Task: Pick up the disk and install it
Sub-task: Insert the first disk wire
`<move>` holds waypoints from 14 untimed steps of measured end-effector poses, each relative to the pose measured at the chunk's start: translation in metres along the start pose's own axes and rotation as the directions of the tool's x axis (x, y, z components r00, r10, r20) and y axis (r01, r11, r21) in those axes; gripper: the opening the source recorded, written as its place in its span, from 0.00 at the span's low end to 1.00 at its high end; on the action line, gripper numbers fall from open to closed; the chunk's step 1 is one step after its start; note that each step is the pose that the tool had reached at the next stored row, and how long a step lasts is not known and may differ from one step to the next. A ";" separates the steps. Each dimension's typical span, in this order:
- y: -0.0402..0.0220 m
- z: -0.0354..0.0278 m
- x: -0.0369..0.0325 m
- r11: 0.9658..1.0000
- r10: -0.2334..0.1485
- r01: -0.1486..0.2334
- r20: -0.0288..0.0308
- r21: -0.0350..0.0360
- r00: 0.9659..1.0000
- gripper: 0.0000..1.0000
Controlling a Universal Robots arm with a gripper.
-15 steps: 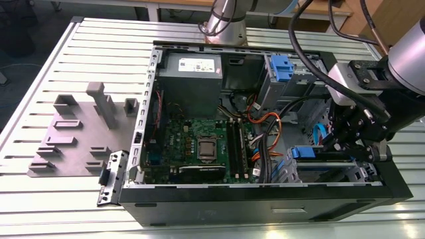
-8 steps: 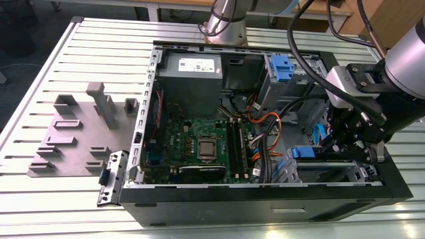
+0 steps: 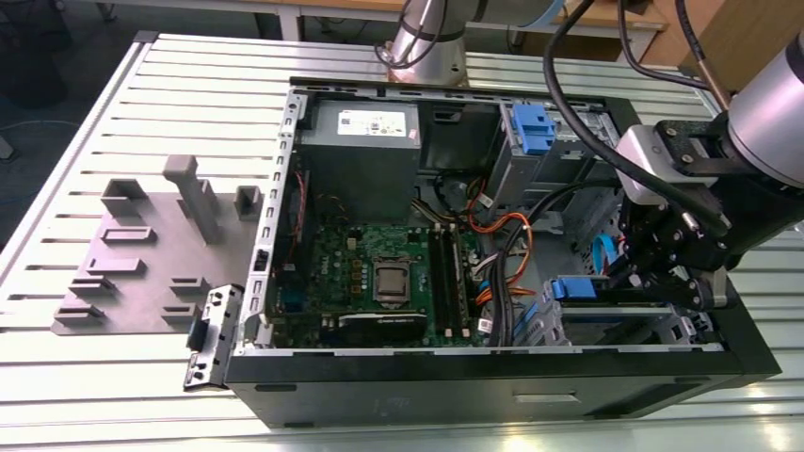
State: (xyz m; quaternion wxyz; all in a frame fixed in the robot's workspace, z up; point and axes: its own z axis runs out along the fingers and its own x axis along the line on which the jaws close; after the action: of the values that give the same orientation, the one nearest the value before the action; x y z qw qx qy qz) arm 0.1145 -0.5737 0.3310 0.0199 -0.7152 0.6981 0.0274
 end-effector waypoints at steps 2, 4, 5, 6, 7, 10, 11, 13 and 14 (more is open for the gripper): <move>0.0000 0.0002 0.0000 1.000 0.000 0.000 0.000 0.000 1.000 0.17; 0.0000 0.0002 0.0000 1.000 0.000 0.000 0.000 0.000 1.000 0.17; 0.0000 0.0002 0.0000 1.000 0.000 0.000 0.000 0.000 1.000 0.24; 0.0000 0.0001 0.0000 1.000 0.000 0.000 0.000 0.000 1.000 0.24; 0.0000 0.0001 0.0000 1.000 0.000 0.000 0.000 0.000 1.000 0.24; 0.0000 -0.0017 -0.0001 1.000 0.000 0.000 0.000 0.000 1.000 0.24; 0.0000 -0.0036 -0.0003 1.000 0.000 0.000 0.000 0.000 1.000 0.24; 0.0001 -0.0087 -0.0006 1.000 0.000 0.000 0.000 0.000 1.000 0.24; 0.0001 -0.0116 -0.0008 1.000 0.000 0.000 0.000 0.000 1.000 0.24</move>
State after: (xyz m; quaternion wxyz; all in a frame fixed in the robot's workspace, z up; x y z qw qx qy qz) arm 0.1145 -0.5737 0.3427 0.0199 -0.7152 0.6981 0.0274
